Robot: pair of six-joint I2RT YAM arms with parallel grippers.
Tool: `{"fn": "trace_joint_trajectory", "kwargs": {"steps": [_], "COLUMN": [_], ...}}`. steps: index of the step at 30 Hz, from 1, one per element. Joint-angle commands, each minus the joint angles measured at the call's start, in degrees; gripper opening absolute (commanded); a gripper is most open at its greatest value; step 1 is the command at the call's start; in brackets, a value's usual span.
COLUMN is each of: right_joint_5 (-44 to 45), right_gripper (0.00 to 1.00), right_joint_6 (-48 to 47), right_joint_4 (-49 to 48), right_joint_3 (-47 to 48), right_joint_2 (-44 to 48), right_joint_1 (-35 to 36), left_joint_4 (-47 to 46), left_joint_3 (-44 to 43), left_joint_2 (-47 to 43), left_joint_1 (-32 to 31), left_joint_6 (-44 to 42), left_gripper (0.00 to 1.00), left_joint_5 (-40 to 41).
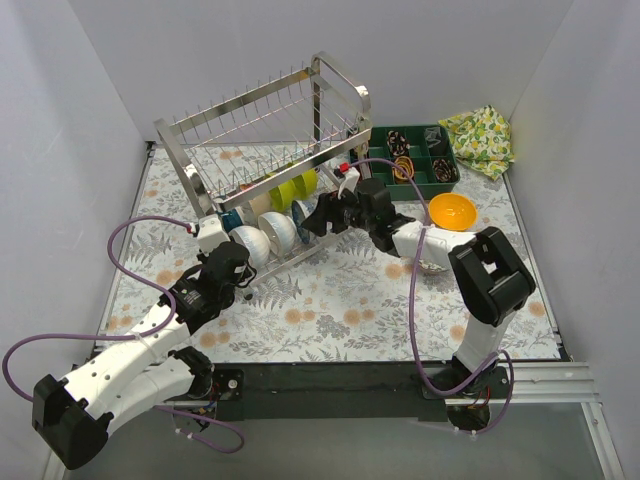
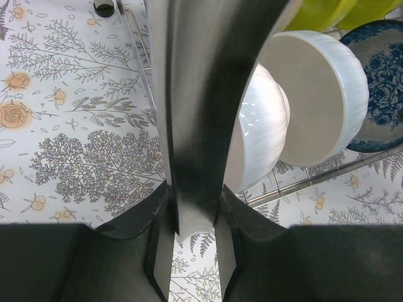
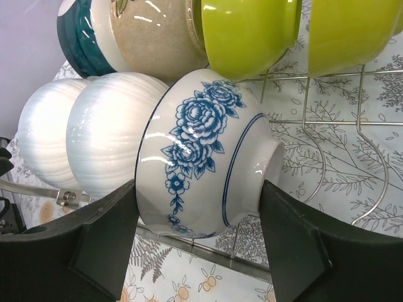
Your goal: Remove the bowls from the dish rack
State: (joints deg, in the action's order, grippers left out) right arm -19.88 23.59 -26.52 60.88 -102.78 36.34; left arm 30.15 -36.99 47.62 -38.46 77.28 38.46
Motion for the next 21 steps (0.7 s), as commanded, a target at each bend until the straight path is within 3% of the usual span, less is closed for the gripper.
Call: {"fn": "trace_joint_trajectory", "kwargs": {"steps": [1,16,20,21], "right_joint_5": [-1.0,4.4,5.6,5.6], "right_gripper": [0.25,0.18,0.17,0.17], "right_joint_6": [-1.1,3.0,5.7,6.8], "right_joint_4": [-3.6,-4.2,-4.2,-4.5], "right_joint_3": [-0.9,-6.0,-8.5,-9.2], "right_joint_2": [6.9,14.7,16.6,17.0], "right_joint_1": [1.3,1.3,1.3,1.3], "left_joint_4": [-0.1,-0.4,-1.3,-1.7], "left_joint_3": [-0.8,-0.8,-0.8,-0.7], "left_joint_2": [-1.7,-3.7,-5.0,-5.9], "left_joint_1": [0.0,0.0,0.0,0.0], "left_joint_6": [0.0,-0.3,-1.0,-1.3], "left_gripper": [0.02,0.11,0.26,0.37], "left_joint_5": [0.9,0.3,-0.3,-0.4]}}
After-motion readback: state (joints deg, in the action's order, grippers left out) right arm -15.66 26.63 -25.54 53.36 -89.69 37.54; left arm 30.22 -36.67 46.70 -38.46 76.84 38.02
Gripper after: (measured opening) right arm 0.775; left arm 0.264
